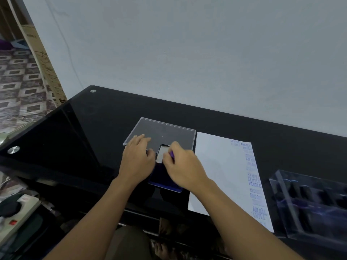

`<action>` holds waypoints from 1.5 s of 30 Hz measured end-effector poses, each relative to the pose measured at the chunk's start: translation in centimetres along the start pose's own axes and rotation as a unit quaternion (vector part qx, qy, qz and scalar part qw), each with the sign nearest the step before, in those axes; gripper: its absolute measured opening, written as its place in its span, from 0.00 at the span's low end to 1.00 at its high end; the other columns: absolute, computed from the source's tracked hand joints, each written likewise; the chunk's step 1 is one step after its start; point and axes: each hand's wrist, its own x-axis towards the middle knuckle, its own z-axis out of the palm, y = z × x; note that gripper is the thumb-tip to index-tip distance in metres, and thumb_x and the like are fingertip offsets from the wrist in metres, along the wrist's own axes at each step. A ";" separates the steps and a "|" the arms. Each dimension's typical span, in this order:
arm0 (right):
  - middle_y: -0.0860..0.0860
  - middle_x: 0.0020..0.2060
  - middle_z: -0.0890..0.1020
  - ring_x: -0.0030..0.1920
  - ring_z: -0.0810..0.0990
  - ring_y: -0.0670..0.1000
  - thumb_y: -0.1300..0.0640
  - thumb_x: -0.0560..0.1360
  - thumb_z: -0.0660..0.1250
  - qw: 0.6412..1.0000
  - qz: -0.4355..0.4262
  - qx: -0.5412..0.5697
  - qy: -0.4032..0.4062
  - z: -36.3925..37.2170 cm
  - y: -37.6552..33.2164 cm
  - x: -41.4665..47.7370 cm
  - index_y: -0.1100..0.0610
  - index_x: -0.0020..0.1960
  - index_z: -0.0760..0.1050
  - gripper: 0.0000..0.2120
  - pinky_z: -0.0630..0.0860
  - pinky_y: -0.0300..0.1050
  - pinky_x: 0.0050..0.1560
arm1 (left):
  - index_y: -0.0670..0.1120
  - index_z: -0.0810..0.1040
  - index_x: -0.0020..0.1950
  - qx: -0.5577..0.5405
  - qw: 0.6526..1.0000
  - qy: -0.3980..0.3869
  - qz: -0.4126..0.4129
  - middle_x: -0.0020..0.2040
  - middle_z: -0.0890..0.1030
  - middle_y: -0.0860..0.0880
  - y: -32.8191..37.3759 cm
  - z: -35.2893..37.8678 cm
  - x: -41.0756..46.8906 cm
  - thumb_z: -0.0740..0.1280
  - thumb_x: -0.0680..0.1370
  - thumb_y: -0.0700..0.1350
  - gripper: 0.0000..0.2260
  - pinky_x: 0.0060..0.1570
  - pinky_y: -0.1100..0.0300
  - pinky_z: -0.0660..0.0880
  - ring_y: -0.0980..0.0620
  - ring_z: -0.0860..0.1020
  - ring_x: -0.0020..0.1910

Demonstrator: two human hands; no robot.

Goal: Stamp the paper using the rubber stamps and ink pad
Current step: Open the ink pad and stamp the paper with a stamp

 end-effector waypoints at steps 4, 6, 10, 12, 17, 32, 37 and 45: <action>0.50 0.33 0.77 0.35 0.78 0.51 0.50 0.80 0.61 0.996 0.073 0.047 0.018 -2.9 2.3 0.3 0.54 0.42 0.70 0.10 0.75 0.50 0.37 | 0.45 0.70 0.73 -0.011 0.999 -0.023 0.045 0.77 0.64 0.46 3.0 0.7 0.6 0.60 0.81 0.44 0.20 0.75 0.49 0.57 0.49 0.57 0.77; 0.51 0.34 0.78 0.38 0.76 0.53 0.51 0.79 0.62 0.993 0.103 0.046 0.026 -4.4 4.0 0.3 0.56 0.42 0.72 0.10 0.75 0.50 0.41 | 0.45 0.70 0.73 -0.013 0.997 -0.042 0.068 0.77 0.64 0.46 4.7 1.5 1.1 0.60 0.81 0.45 0.20 0.76 0.48 0.56 0.49 0.57 0.77; 0.51 0.38 0.79 0.42 0.77 0.53 0.53 0.78 0.63 0.985 0.163 0.041 0.043 -7.7 7.5 0.0 0.58 0.45 0.74 0.09 0.76 0.50 0.44 | 0.44 0.70 0.73 -0.009 0.991 -0.067 0.119 0.76 0.66 0.47 8.2 3.7 2.0 0.60 0.81 0.46 0.20 0.75 0.49 0.57 0.49 0.58 0.76; 0.52 0.40 0.79 0.42 0.77 0.53 0.53 0.79 0.63 0.979 0.194 0.040 0.051 -9.3 9.3 -0.1 0.58 0.47 0.75 0.09 0.76 0.48 0.42 | 0.42 0.72 0.71 -0.014 0.987 -0.072 0.140 0.72 0.70 0.46 10.0 4.8 2.5 0.61 0.81 0.45 0.19 0.74 0.49 0.60 0.48 0.63 0.73; 0.52 0.41 0.80 0.38 0.76 0.51 0.51 0.79 0.63 0.972 0.230 0.000 0.044 -12.7 12.9 0.4 0.57 0.47 0.75 0.10 0.73 0.45 0.37 | 0.43 0.70 0.72 0.028 0.981 -0.117 0.154 0.72 0.70 0.47 13.4 7.0 4.3 0.58 0.82 0.46 0.19 0.70 0.53 0.58 0.48 0.62 0.72; 0.52 0.39 0.78 0.37 0.75 0.49 0.51 0.82 0.62 0.973 0.216 -0.082 -0.001 -13.6 19.2 3.4 0.56 0.47 0.73 0.10 0.68 0.40 0.34 | 0.43 0.70 0.72 0.087 0.966 -0.168 0.174 0.72 0.69 0.46 15.9 13.7 8.8 0.57 0.81 0.46 0.19 0.71 0.47 0.58 0.47 0.62 0.73; 0.51 0.37 0.76 0.35 0.73 0.48 0.51 0.82 0.63 0.972 0.209 -0.102 -0.019 -12.9 20.2 4.0 0.55 0.44 0.71 0.10 0.65 0.39 0.33 | 0.46 0.65 0.75 0.103 0.962 -0.184 0.171 0.78 0.61 0.47 15.9 15.6 9.2 0.56 0.82 0.47 0.21 0.75 0.40 0.45 0.46 0.52 0.79; 0.51 0.36 0.76 0.34 0.73 0.49 0.50 0.81 0.63 0.973 0.200 -0.115 -0.025 -12.2 21.1 4.8 0.57 0.46 0.72 0.11 0.67 0.40 0.33 | 0.44 0.68 0.73 0.103 0.963 -0.187 0.166 0.76 0.63 0.46 15.2 16.7 9.4 0.56 0.82 0.46 0.19 0.75 0.39 0.44 0.46 0.52 0.78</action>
